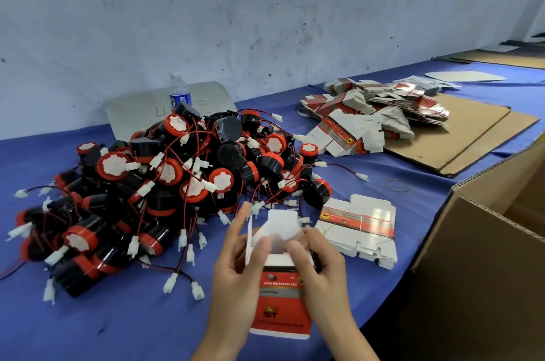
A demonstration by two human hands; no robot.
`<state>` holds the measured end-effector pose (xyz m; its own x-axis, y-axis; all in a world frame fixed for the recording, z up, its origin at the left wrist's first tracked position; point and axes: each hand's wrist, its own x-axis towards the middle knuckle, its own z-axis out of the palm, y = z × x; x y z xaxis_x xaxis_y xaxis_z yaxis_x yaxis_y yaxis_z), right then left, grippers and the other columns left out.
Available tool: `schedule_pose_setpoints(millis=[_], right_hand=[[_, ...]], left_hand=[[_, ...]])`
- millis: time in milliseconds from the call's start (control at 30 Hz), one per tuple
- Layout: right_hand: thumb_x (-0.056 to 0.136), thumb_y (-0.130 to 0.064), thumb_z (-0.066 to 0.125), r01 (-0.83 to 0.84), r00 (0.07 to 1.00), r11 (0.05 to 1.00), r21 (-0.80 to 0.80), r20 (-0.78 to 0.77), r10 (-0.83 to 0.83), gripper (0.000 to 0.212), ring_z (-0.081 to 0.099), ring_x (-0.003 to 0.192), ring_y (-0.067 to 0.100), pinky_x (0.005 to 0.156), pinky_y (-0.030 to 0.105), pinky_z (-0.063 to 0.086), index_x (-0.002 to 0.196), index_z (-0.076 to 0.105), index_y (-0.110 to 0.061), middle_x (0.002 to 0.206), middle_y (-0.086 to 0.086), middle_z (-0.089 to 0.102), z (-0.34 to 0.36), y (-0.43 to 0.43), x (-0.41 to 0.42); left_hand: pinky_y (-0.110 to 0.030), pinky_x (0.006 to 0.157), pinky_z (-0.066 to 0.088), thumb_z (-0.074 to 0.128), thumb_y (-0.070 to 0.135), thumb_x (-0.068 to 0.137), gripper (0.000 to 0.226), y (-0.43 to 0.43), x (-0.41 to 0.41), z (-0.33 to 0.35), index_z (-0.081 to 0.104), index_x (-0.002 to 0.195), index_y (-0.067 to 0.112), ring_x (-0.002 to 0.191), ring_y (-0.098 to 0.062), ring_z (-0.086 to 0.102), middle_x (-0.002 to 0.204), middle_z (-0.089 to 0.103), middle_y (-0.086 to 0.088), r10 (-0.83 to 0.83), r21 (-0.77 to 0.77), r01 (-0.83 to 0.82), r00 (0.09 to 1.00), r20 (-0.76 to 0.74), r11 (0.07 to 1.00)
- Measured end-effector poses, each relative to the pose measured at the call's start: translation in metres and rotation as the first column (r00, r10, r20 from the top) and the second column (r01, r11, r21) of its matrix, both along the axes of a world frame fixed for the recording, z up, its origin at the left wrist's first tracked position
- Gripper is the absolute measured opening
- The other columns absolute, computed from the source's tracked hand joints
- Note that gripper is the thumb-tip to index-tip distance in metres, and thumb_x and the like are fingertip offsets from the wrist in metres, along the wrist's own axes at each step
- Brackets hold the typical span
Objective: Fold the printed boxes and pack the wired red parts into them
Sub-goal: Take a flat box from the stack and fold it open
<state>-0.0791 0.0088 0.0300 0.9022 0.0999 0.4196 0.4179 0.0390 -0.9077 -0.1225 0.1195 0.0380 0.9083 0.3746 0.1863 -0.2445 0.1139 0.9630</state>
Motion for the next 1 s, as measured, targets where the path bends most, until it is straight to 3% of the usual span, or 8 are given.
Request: schedule_pose_setpoints(millis=[167, 233, 367, 433, 567, 633, 767, 1000], right_hand=[[0.088, -0.050, 0.048, 0.061, 0.978, 0.977, 0.205, -0.206, -0.018, 0.052, 0.067, 0.070, 0.015, 0.061, 0.018, 0.048, 0.060, 0.071, -0.012, 0.078, 0.003, 0.070, 0.009, -0.001, -0.003], [0.091, -0.050, 0.048, 0.029, 0.958, 0.962, 0.270, -0.281, 0.050, 0.056, 0.067, 0.066, 0.016, 0.056, 0.017, 0.049, 0.059, 0.071, -0.010, 0.076, 0.003, 0.071, 0.013, -0.002, -0.004], [0.084, -0.032, 0.069, -0.114, 0.952, 0.928, 0.354, -0.230, 0.204, 0.013, 0.064, 0.071, 0.023, 0.059, 0.029, 0.052, 0.093, 0.070, -0.023, 0.082, 0.005, 0.069, 0.019, -0.008, -0.002], [0.087, -0.037, 0.065, -0.173, 0.955, 0.940, 0.293, -0.184, 0.233, 0.018, 0.067, 0.082, 0.023, 0.068, 0.033, 0.053, 0.099, 0.073, -0.026, 0.094, 0.006, 0.072, 0.019, -0.011, 0.001], [0.078, -0.041, 0.065, -0.273, 0.907, 0.921, 0.279, -0.244, 0.343, 0.031, 0.069, 0.094, 0.026, 0.072, 0.032, 0.056, 0.073, 0.076, -0.012, 0.106, 0.006, 0.072, 0.021, -0.015, 0.003], [0.079, -0.024, 0.072, -0.376, 0.842, 0.890, 0.258, -0.305, 0.445, 0.014, 0.066, 0.104, 0.026, 0.075, 0.033, 0.056, 0.083, 0.076, -0.011, 0.116, 0.003, 0.069, 0.019, -0.021, 0.008], [0.079, -0.008, 0.072, -0.552, 0.724, 0.813, 0.188, -0.377, 0.578, 0.044, 0.064, 0.108, 0.027, 0.080, 0.032, 0.054, 0.120, 0.064, -0.021, 0.119, 0.009, 0.066, 0.025, -0.035, 0.017], [0.086, 0.001, 0.063, -0.577, 0.812, 0.785, -0.226, -0.257, 0.524, 0.049, 0.057, 0.115, 0.008, 0.093, 0.018, 0.046, 0.125, 0.057, -0.028, 0.121, -0.012, 0.063, 0.030, -0.038, 0.017]], left_hand=[[-0.020, 0.060, 0.053, 0.069, 0.044, 0.076, 0.016, -0.005, -0.006, -0.001, 0.072, 0.086, 0.031, 0.086, -0.015, 0.070, 0.116, 0.066, 0.015, 0.018, 0.148, -0.025, 0.999, 0.049, 0.989], [-0.020, 0.057, 0.052, 0.066, 0.050, 0.074, 0.025, -0.007, -0.006, -0.001, 0.068, 0.075, 0.025, 0.082, -0.015, 0.070, 0.117, 0.064, 0.019, 0.024, 0.152, -0.030, 0.999, 0.039, 0.988], [-0.023, 0.055, 0.053, 0.064, 0.054, 0.071, 0.037, -0.003, -0.005, 0.001, 0.066, 0.075, 0.018, 0.077, -0.019, 0.071, 0.116, 0.064, 0.021, -0.011, 0.132, 0.006, 0.999, 0.033, 0.991], [-0.026, 0.057, 0.054, 0.067, 0.064, 0.067, 0.045, 0.000, -0.005, 0.005, 0.066, 0.078, 0.020, 0.082, -0.020, 0.071, 0.119, 0.064, 0.019, -0.035, 0.139, 0.031, 0.999, 0.022, 0.990], [-0.026, 0.058, 0.055, 0.071, 0.076, 0.058, 0.051, 0.004, -0.007, 0.012, 0.056, 0.084, 0.035, 0.092, -0.022, 0.070, 0.125, 0.062, 0.016, -0.079, 0.125, 0.075, 0.997, 0.026, 0.989], [-0.029, 0.062, 0.056, 0.075, 0.073, 0.056, 0.055, 0.008, -0.007, 0.014, 0.051, 0.090, 0.036, 0.092, -0.022, 0.070, 0.125, 0.064, 0.013, -0.106, 0.126, 0.100, 0.993, 0.044, 0.987], [-0.022, 0.069, 0.055, 0.069, 0.076, 0.062, 0.066, 0.017, -0.009, 0.015, 0.051, 0.113, 0.037, 0.096, -0.013, 0.068, 0.122, 0.062, 0.017, -0.184, 0.322, 0.168, 0.983, 0.020, 0.932], [-0.010, 0.083, 0.046, 0.062, 0.065, 0.078, 0.050, 0.016, -0.007, 0.017, 0.051, 0.122, 0.045, 0.112, -0.006, 0.061, 0.124, 0.061, 0.017, -0.261, 0.501, 0.196, 0.963, 0.063, 0.843]])
